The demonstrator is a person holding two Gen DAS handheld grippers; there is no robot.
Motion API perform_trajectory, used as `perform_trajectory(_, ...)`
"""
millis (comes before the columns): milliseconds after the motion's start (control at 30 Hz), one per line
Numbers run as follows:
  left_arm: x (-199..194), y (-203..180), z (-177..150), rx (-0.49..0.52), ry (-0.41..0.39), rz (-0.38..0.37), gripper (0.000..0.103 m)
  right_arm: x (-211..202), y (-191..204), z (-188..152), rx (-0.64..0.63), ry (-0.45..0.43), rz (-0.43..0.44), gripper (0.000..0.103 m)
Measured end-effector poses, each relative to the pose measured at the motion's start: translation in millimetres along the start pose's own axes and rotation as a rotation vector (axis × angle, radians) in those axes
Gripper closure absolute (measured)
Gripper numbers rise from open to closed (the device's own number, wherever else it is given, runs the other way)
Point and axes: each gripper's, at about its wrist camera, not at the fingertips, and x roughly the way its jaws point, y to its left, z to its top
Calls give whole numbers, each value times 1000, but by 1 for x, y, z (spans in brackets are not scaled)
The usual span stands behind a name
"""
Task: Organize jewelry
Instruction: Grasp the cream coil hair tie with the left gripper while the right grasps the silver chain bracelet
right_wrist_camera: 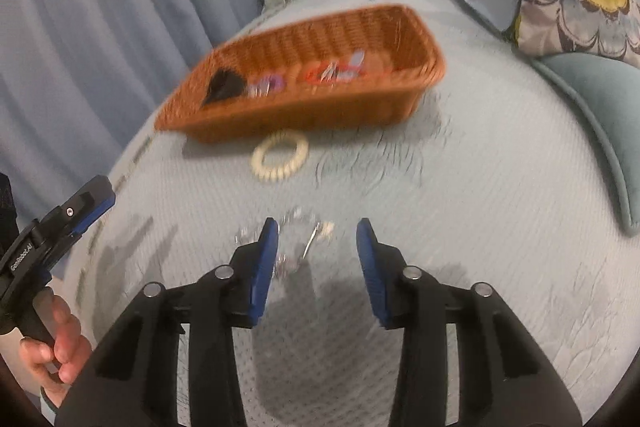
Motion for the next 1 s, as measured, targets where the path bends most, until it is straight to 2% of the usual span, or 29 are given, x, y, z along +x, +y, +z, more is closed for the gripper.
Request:
perform_trajectory(67, 5, 4, -5, -6, 14, 8, 56, 5, 6, -2, -20, 2, -28, 73)
perform_trajectory(267, 18, 8, -13, -4, 41, 10, 56, 21, 15, -1, -37, 8, -94, 75)
perform_trajectory(467, 28, -4, -9, 25, 59, -7, 56, 30, 26, -3, -108, 0, -231, 85)
perform_trajectory(567, 40, -19, -2, 59, 74, -7, 56, 30, 17, -1, -107, -10, -309, 85)
perform_trajectory(667, 62, -35, 3, 79, 112, -13, 56, 29, -4, 4, -70, -12, -343, 85)
perform_trajectory(733, 78, -43, 4, 72, 145, -22, 56, 27, -20, 8, -36, -14, -346, 85)
perform_trajectory(833, 102, -50, 6, 45, 175, -3, 56, 25, -45, 12, 38, -19, -250, 85)
perform_trajectory(933, 123, -53, 8, 10, 195, 45, 57, 23, -54, 12, 68, -28, -183, 85)
perform_trajectory(1000, 132, -55, 10, 7, 194, 87, 62, 23, -52, 12, 56, -32, -161, 85)
